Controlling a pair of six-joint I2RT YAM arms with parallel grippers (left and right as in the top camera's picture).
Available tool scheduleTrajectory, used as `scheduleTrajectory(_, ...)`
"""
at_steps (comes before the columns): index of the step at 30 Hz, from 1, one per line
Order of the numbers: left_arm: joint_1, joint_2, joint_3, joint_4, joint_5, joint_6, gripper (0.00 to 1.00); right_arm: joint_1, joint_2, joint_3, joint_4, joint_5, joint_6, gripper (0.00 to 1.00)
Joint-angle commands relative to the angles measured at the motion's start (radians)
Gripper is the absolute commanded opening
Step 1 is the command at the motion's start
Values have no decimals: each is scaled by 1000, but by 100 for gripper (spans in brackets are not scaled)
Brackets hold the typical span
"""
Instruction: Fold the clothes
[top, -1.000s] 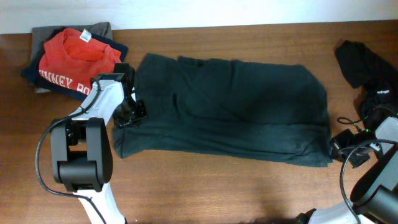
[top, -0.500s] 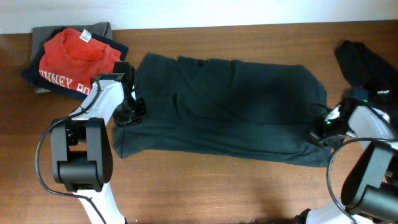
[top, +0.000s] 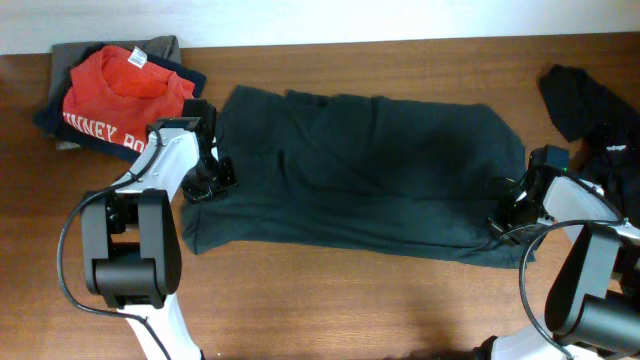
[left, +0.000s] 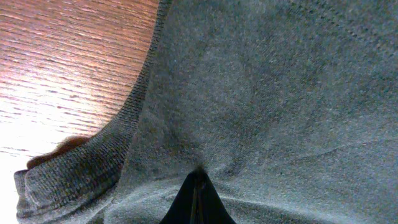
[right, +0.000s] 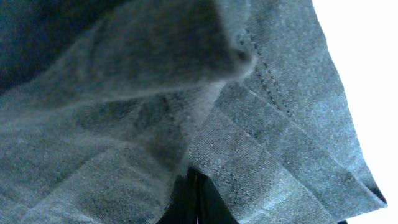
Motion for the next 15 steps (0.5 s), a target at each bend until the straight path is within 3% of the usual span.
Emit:
scheduleTrajectory(1, 4, 20, -2, -1, -7, 15, 7, -19, 14, -47, 6, 42, 78, 5)
scheduleTrajectory(12, 5, 20, -2, -1, -14, 15, 7, -209, 14, -49, -35, 43, 92, 4)
scheduleTrajectory(15, 5, 20, -2, 0, -16, 5, 1, -251, 14, -49, -56, 42, 92, 4)
